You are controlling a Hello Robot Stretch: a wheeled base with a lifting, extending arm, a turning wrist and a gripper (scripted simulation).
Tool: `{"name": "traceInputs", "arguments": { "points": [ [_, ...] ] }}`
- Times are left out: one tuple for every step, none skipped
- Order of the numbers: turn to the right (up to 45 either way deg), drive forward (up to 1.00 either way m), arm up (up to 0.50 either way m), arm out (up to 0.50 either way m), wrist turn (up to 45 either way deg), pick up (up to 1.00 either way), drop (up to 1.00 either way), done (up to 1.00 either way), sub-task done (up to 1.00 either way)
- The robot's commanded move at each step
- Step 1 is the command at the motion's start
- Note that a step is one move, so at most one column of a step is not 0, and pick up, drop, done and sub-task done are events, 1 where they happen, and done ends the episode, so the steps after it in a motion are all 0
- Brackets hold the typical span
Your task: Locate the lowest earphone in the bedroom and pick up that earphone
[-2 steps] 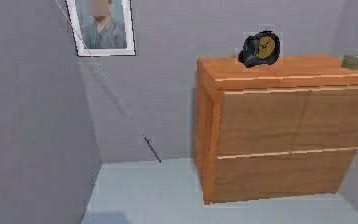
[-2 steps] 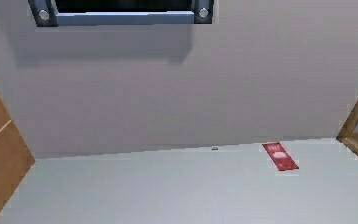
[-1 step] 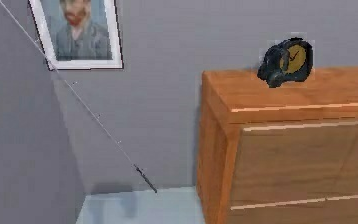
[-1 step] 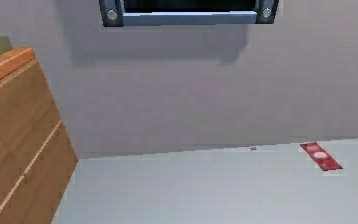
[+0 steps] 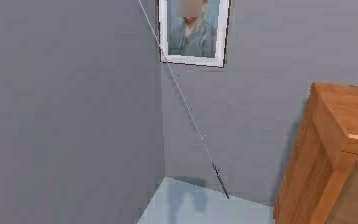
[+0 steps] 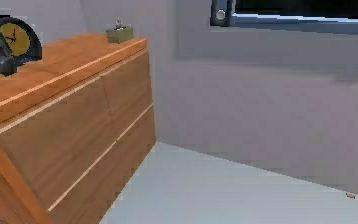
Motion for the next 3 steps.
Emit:
{"name": "traceInputs", "arguments": {
  "points": [
    [0.0, 0.3, 0.0, 0.0, 0.0, 0.0, 0.0, 0.0, 0.0],
    [45.0, 0.0, 0.0, 0.0, 0.0, 0.0, 0.0, 0.0, 0.0],
    [45.0, 0.0, 0.0, 0.0, 0.0, 0.0, 0.0, 0.0, 0.0]
  ]
}}
